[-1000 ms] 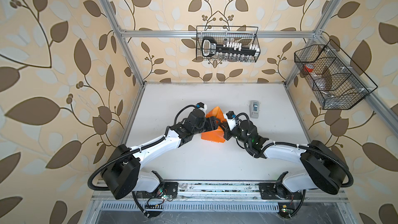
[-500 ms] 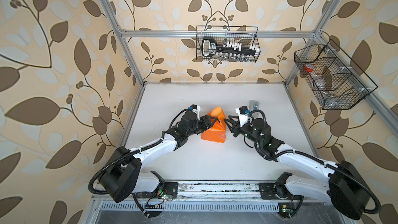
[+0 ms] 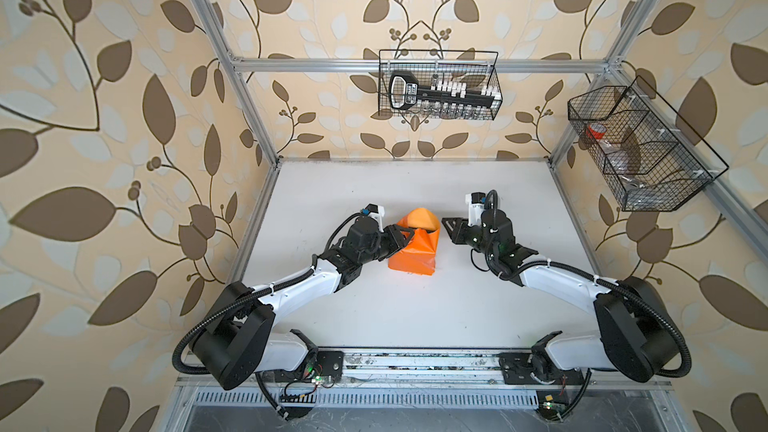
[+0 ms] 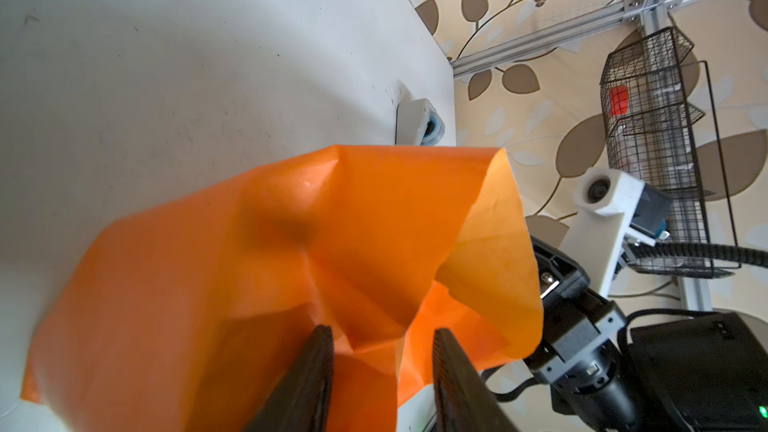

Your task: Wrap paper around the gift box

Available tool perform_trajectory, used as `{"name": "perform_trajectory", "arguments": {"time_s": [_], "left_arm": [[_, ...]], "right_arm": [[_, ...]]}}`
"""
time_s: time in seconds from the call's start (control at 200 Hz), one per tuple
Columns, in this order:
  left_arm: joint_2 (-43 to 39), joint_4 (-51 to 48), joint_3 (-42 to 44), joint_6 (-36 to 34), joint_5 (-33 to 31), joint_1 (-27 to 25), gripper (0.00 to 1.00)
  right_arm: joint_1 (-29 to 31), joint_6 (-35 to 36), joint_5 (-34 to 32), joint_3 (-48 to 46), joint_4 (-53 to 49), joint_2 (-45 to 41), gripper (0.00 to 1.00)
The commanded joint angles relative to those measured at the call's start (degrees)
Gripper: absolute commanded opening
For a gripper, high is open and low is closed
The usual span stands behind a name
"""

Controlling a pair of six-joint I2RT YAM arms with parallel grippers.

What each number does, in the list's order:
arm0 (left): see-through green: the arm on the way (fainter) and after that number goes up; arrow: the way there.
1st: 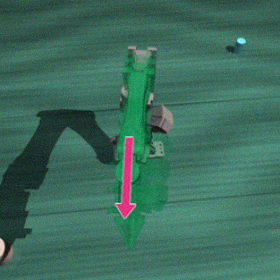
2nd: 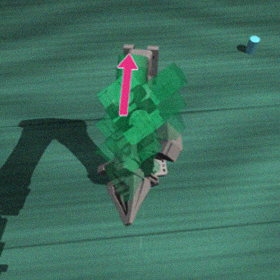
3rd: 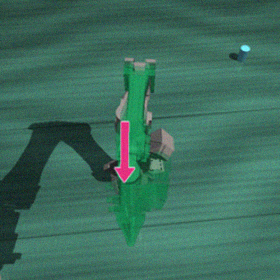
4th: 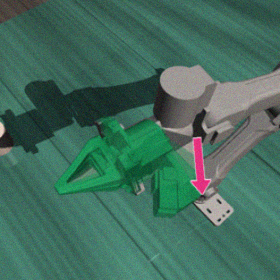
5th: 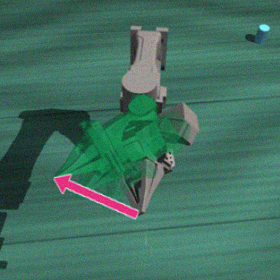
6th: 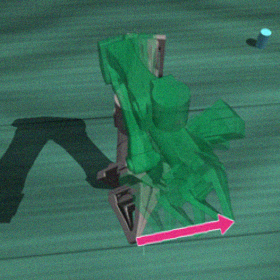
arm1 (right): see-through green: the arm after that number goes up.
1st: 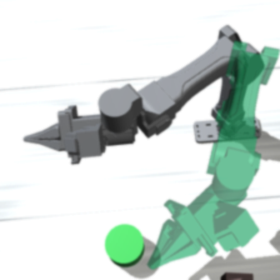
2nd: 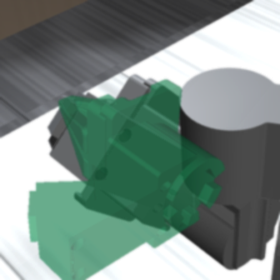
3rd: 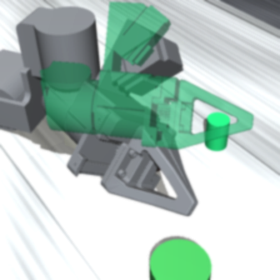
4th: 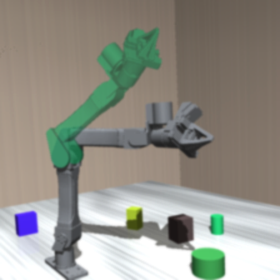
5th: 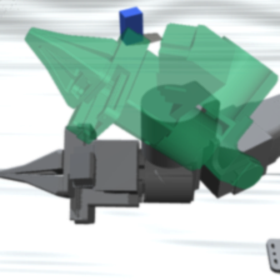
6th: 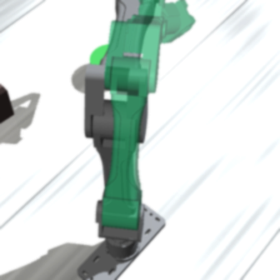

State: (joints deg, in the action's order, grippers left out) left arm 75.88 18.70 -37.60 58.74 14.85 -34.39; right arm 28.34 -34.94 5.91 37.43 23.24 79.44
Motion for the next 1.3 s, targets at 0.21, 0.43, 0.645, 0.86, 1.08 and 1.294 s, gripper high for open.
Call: {"name": "perform_trajectory", "arguments": {"time_s": [0.21,0.43,0.645,0.86,1.08,1.294], "left_arm": [[2.94,-6.39,2.08,-0.29,1.5,0.01,0.36],[3.16,-6.07,2.07,-0.07,1.86,0.03,0.34],[3.18,-6.04,1.74,0.95,2.57,0.04,0.33],[-0.24,-13.06,-2.25,-0.83,4.49,1.59,0.47],[-3.7,-28.26,-11.2,-12.05,8.81,8.19,0.62],[0.41,-34.21,-18.42,-19.77,9.38,17.3,0.71]], "right_arm": [[8.85,-5.05,-2.78,-3.94,5.41,-2.27,0.23],[12.95,-5.84,-3.89,-2.75,6.19,0.5,0.21],[14.46,-6.85,-3.6,-2.45,7.72,4.36,0.19],[14.56,-6.16,-4.74,-4.07,7.62,4.35,0.18],[14.29,-5.41,-4.5,-4.39,7.34,4.4,0.18],[13.24,-5.23,-3.61,-4.56,7.09,4.27,0.18]]}}
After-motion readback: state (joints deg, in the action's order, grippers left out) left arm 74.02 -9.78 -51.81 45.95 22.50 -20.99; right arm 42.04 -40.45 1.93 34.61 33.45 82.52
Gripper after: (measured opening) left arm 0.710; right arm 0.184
